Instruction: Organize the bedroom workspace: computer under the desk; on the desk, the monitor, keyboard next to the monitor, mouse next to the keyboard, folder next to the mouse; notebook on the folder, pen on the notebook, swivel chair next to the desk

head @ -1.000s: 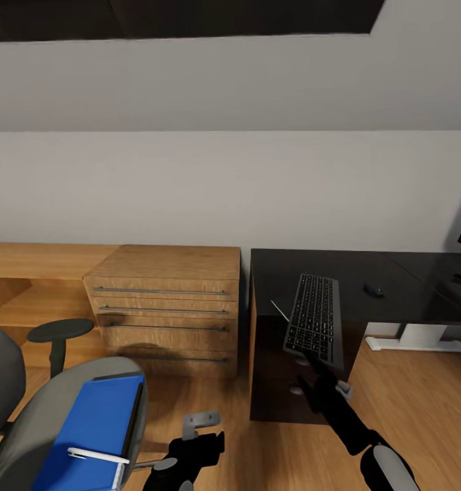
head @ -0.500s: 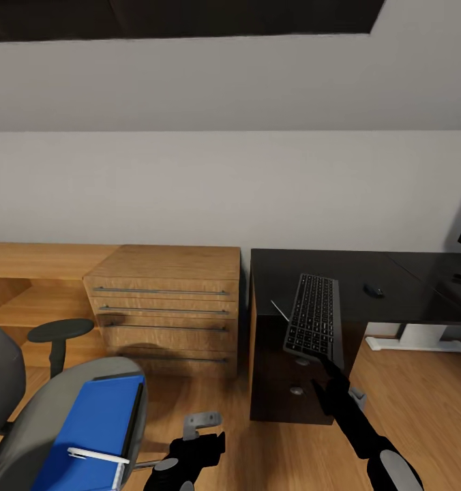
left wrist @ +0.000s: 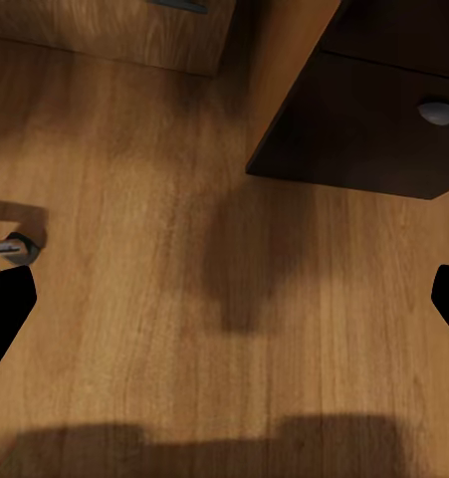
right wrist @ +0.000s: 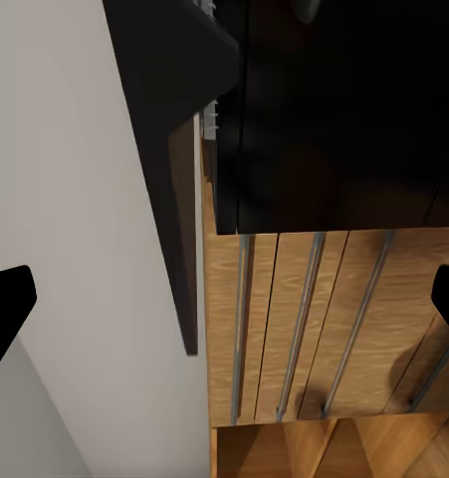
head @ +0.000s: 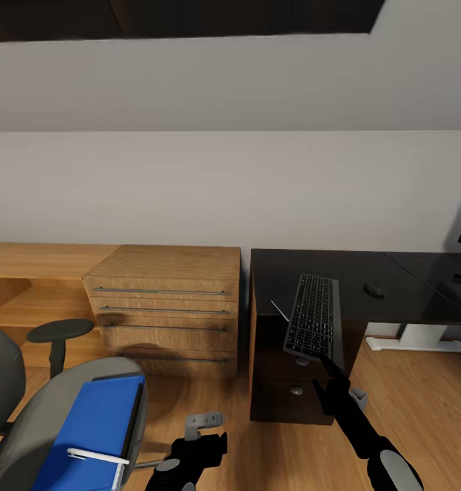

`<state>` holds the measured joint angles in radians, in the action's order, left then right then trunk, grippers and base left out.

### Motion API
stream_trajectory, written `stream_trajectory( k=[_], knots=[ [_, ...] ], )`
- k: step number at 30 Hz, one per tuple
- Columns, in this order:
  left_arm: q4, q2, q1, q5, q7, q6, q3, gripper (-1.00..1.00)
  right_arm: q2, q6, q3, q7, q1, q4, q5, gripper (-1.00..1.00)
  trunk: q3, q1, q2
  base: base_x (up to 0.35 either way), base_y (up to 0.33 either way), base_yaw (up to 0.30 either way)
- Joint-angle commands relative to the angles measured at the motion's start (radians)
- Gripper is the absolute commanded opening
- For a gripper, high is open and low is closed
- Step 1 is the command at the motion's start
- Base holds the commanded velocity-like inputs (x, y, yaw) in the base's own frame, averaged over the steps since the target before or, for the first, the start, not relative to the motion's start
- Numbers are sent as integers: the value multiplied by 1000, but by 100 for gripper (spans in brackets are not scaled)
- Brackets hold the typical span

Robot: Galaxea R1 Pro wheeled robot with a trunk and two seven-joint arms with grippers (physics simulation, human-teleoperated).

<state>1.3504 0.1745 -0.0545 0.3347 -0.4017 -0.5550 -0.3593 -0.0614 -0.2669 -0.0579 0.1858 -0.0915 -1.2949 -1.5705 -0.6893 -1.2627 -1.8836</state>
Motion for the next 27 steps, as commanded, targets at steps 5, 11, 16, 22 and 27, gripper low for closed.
stream_trajectory(
  k=[5,11,16,22,27],
  knots=[
    [1,0,-1,10,-9,-3,-3,100,0,-6,-2,1,0,0,-8,100,-1,0,0,75,0,0],
    [0,0,-1,10,-8,-3,-4,100,0,-5,-1,1,0,0,-8,100,-1,0,0,20,0,0],
    [-1,0,-1,10,-8,-3,-4,100,0,-5,-1,1,0,0,-8,100,-1,0,0,3,0,0],
    [-1,0,-1,11,-8,-3,-4,100,0,-5,-1,1,0,0,-8,100,-1,0,0,99,17,0],
    [-2,0,-1,12,-8,-3,-4,100,0,-3,0,1,0,-1,-7,100,-1,0,0,16,2,0]
  ],
)
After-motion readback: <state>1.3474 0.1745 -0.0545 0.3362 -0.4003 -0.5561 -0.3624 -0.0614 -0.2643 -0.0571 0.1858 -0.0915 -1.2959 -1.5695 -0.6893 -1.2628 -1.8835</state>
